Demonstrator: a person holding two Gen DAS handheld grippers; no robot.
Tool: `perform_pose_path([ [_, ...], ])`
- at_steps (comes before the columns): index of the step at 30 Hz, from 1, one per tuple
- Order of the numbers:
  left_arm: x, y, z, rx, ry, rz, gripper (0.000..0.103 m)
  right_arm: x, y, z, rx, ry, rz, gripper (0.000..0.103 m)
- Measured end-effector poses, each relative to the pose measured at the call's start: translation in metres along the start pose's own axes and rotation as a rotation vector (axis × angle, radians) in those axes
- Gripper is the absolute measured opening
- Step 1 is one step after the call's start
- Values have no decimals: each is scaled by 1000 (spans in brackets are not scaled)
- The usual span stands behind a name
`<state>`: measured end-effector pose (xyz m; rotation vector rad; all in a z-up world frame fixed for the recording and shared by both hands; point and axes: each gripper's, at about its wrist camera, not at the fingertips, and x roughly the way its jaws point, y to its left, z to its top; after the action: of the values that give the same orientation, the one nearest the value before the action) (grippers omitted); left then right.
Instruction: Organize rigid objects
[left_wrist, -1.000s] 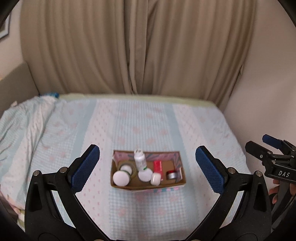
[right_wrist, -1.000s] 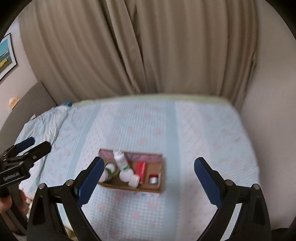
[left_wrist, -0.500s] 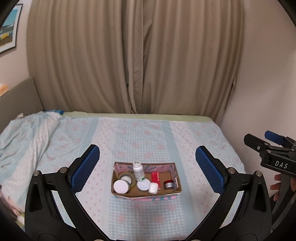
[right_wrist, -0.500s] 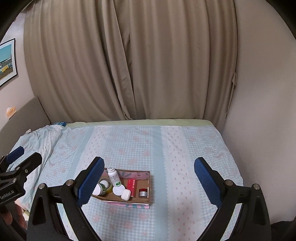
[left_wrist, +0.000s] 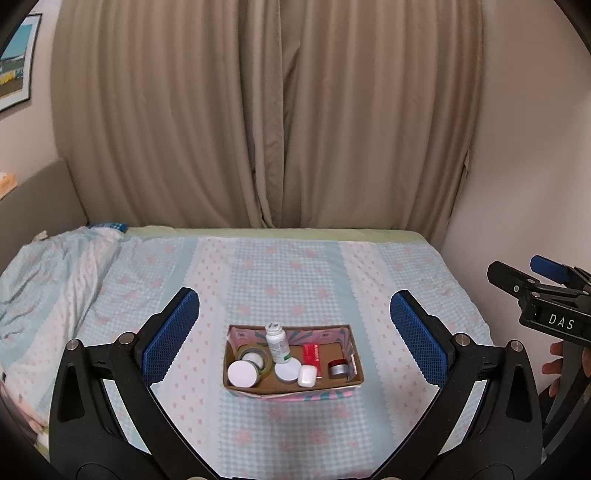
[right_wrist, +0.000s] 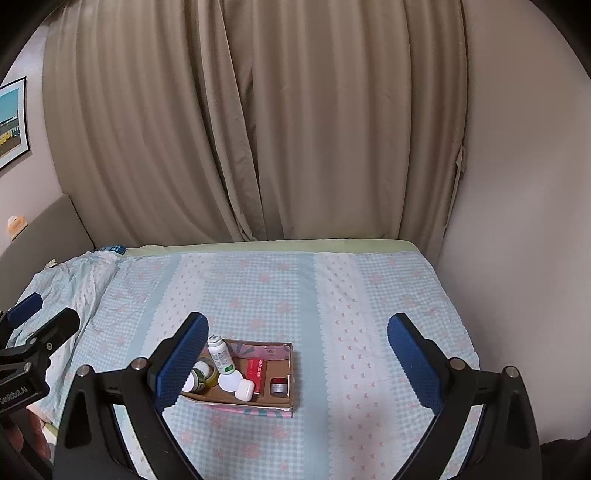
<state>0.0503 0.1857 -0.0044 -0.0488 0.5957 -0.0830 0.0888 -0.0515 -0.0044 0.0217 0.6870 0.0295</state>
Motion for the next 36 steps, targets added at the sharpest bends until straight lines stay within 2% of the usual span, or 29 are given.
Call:
perform_pose_path([
  [36,1,7,2,6,-14,5,103,3,9,3,-12,-12,-17,97],
])
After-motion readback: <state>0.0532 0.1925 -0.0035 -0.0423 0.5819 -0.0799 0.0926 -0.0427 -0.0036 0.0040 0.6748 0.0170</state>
